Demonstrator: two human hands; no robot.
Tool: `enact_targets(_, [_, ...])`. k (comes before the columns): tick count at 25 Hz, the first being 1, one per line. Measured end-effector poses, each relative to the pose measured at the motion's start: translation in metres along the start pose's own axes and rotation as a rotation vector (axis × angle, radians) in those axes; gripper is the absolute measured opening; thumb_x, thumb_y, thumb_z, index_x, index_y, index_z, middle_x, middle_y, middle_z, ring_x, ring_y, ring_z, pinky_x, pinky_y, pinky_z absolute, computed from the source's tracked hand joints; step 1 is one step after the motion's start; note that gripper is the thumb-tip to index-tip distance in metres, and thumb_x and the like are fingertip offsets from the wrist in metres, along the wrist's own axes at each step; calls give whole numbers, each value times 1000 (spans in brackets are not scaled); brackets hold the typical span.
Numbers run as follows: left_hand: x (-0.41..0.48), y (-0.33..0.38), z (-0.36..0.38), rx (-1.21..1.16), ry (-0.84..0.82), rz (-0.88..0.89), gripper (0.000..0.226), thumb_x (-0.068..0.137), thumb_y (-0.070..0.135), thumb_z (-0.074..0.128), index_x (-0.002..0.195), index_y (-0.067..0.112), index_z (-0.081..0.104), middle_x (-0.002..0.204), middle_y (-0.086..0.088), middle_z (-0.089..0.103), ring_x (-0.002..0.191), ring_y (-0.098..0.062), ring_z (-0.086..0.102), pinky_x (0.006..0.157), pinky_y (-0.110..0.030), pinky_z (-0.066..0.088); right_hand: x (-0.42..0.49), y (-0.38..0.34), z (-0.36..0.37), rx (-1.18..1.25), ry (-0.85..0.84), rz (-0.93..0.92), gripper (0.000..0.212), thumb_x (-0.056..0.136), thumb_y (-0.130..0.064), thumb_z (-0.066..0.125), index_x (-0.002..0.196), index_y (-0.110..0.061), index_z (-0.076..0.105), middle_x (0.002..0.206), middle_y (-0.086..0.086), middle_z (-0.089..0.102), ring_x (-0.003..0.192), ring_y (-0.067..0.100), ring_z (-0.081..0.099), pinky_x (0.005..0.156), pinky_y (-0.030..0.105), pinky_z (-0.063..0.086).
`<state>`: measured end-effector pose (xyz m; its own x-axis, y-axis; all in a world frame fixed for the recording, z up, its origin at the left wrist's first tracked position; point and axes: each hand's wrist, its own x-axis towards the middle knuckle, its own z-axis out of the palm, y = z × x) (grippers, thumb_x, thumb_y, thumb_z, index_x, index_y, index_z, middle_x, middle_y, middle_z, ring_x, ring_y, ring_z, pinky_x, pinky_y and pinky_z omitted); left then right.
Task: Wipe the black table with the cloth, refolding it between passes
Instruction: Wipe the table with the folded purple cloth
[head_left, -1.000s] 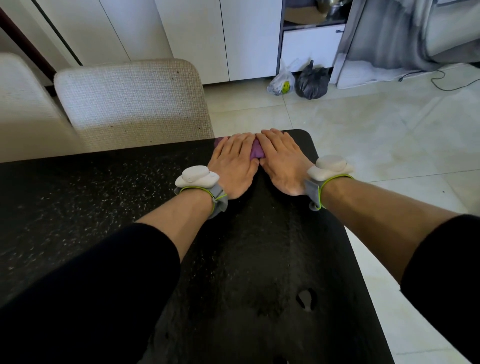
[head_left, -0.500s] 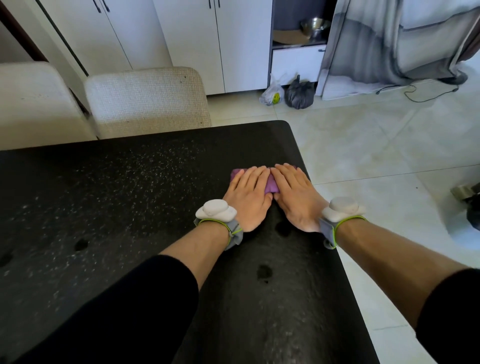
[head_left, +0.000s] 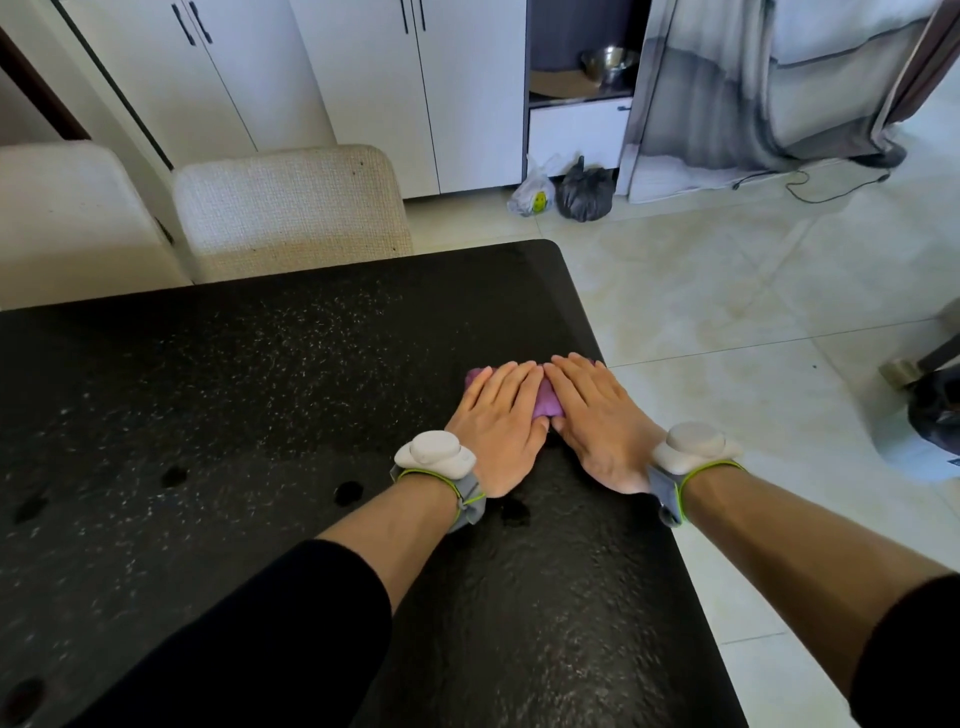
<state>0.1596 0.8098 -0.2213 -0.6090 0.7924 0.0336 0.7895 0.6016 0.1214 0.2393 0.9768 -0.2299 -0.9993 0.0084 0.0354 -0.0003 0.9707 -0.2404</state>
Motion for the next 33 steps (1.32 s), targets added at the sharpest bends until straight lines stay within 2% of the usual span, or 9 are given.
enact_targets(6, [62,-24,-1,-2,13,-30,75,92,46,11,158,13,23,164,-3,26,153,-21,19,125,-37,5,60,29,-4,7,7,11,64,104,-39,25,159,-6,18,166,13,19,155,31,9,127,40,3])
enact_targets(13, [157,-70,-1,5,12,-69,60,105,38,33,157,13,22,164,-4,25,153,-21,18,126,-37,6,158,70,-13,29,19,17,60,107,-30,36,158,-5,18,166,14,18,155,31,8,127,39,1])
enact_targets(15, [175,-79,-2,9,33,-70,61,102,41,26,157,12,24,163,-4,28,152,-21,20,125,-37,6,177,77,-15,27,26,20,60,107,-31,35,158,-5,19,165,15,19,155,32,10,127,40,2])
enact_targets(18, [212,-99,0,18,60,-74,81,87,48,6,154,10,30,159,-6,35,149,-24,28,124,-38,10,221,95,-13,32,2,24,61,105,-32,35,158,-5,20,164,16,22,154,33,13,126,43,5])
enact_targets(24, [240,-113,-2,-24,57,-85,87,82,49,3,154,10,31,158,-6,37,148,-24,28,124,-38,10,251,106,-17,29,-2,31,61,106,-29,39,158,-5,18,164,14,21,153,32,12,126,40,3])
enact_targets(26, [238,-110,-4,-46,37,-106,82,87,48,7,156,10,28,161,-6,32,151,-24,23,124,-37,6,249,103,-20,46,-12,59,61,106,-27,38,159,-6,15,166,14,17,155,31,8,126,39,1])
enact_targets(29, [226,-103,-5,-74,-25,-120,65,104,39,31,160,11,13,168,-4,13,155,-20,7,124,-35,-3,232,95,-20,67,-16,64,61,107,-25,36,160,-6,10,168,14,9,156,30,1,125,36,-6])
enact_targets(33, [188,-88,-13,-87,-129,-80,68,106,39,33,161,14,1,169,-2,-3,155,-16,-7,122,-32,-11,190,80,-19,88,-41,37,62,108,-26,34,160,-7,7,168,15,3,156,29,-6,121,30,-15])
